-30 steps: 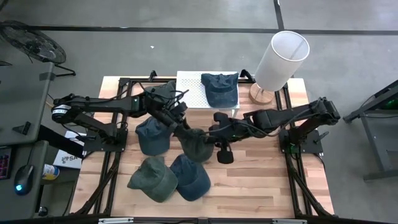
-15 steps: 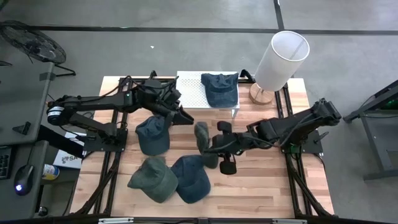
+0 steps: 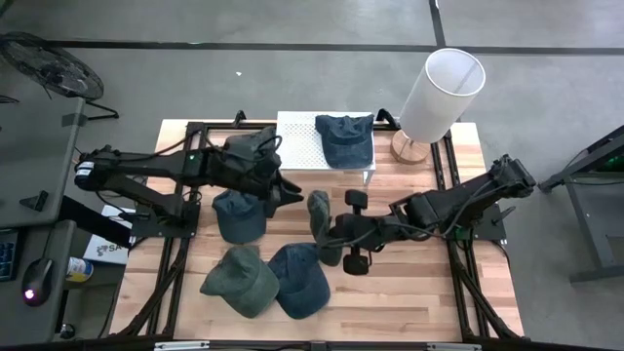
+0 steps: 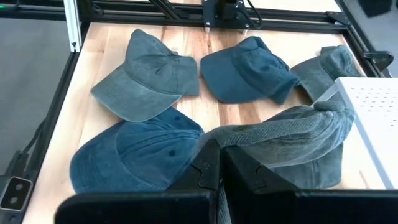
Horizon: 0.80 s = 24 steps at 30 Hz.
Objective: Pick & Place hat
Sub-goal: Put the dark green cap on the shelf
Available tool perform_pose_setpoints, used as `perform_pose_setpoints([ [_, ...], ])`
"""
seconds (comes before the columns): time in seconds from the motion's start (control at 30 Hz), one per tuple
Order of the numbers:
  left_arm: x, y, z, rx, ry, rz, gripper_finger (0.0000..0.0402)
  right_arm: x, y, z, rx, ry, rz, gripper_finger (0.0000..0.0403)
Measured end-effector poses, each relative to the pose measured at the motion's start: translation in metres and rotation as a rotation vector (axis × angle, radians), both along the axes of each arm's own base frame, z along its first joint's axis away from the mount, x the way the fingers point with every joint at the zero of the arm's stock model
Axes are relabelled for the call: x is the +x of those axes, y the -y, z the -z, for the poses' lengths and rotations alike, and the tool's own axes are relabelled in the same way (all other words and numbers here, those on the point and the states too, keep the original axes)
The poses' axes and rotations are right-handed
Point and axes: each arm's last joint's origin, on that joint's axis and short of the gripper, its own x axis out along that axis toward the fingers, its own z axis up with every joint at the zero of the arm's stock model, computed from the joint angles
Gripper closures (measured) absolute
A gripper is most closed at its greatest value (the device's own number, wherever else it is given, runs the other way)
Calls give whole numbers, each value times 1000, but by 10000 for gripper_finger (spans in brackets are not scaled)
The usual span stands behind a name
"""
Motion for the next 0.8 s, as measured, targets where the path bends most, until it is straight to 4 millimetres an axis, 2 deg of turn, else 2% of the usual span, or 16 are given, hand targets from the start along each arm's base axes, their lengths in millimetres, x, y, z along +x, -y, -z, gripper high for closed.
perform_pose_setpoints([
  [0.17, 12, 13, 11, 76, -31, 17, 243, 0, 0, 0, -11, 2, -20, 403],
  [0.43, 34, 18, 26, 66, -46, 66, 235, 0, -1, 0, -9, -3, -29, 403],
  [0.63, 39, 19, 27, 121, -18, 105, 170, 0, -1, 0, -3, -11, -40, 403],
  [0.8, 39, 19, 26, 282, 3, 168, 114, 0, -1, 1, -2, -18, -67, 403],
])
